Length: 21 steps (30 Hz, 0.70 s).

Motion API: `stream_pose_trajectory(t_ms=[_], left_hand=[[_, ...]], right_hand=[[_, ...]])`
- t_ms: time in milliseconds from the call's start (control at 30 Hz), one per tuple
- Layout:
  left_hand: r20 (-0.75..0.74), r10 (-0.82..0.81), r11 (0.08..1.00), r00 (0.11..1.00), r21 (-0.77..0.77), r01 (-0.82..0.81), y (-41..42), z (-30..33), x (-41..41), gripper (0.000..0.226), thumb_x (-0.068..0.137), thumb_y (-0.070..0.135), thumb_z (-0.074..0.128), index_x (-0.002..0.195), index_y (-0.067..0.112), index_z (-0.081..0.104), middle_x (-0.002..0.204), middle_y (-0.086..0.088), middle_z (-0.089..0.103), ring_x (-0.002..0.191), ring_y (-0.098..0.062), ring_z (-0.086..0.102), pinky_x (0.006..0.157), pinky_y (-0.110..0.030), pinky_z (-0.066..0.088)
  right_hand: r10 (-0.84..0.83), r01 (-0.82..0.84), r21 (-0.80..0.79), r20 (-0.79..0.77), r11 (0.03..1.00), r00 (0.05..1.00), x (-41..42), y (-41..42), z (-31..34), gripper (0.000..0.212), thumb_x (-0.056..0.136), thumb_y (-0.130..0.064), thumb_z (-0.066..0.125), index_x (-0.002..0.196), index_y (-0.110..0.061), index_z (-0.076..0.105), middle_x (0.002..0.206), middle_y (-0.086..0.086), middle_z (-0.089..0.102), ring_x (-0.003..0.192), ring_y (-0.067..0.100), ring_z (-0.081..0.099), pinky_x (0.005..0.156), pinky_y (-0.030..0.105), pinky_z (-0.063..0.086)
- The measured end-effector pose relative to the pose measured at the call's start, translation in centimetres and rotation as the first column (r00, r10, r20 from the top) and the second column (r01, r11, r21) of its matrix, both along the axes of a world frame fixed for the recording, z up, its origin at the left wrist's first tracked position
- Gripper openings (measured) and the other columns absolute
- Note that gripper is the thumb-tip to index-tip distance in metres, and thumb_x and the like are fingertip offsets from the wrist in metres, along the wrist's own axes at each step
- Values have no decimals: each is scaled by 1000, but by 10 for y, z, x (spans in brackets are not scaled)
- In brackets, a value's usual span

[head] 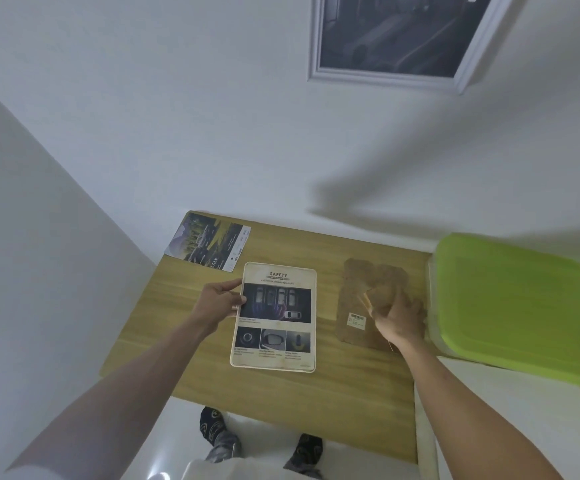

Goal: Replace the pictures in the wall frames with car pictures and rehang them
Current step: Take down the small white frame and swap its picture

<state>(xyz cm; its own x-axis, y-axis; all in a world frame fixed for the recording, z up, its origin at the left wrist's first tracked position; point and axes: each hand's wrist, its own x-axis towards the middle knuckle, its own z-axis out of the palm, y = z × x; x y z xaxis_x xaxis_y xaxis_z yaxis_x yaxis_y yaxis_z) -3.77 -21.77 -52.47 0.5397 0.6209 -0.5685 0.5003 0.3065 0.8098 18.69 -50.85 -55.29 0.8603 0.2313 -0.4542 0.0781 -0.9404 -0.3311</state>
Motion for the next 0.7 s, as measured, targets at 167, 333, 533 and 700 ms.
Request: stream_pose_trajectory(t_ms=[167,333,533,700], left_hand=[[-19,9,1000,1000,-7,-9,-7,-1,6,49,87,-8,61,132,9,59,97,-12,75,83,-20,72,66,-31,58],[-30,9,1000,1000,-14,-9,-11,0,2,49,87,-10,59,132,8,59,97,-15,74,83,-21,71,63,-28,58],[-72,-18,1000,997,14,19,-3,-10,-1,50,87,-11,57,133,8,57,87,-8,73,83,-21,70,77,-37,59],[-175,-111,953,978,260,154,-8,-11,-4,40,94,3,54,132,15,60,81,-1,73,78,-11,66,70,-24,53]], right_hand=[[221,-218,-158,2,963,975,0,-9,-8,80,90,-61,53,155,-32,17,162,11,7,147,35,18,113,48,32],[288,-266,-154,148,952,946,-6,-11,-6,72,94,-56,50,152,-20,26,159,13,22,145,34,25,114,45,30],[368,-385,165,125,908,922,-70,28,14,45,99,-41,54,136,-16,53,123,2,64,104,17,64,86,28,53],[354,-353,173,26,920,935,-109,66,4,39,97,-29,58,131,-10,57,110,6,70,85,17,64,74,24,46]])
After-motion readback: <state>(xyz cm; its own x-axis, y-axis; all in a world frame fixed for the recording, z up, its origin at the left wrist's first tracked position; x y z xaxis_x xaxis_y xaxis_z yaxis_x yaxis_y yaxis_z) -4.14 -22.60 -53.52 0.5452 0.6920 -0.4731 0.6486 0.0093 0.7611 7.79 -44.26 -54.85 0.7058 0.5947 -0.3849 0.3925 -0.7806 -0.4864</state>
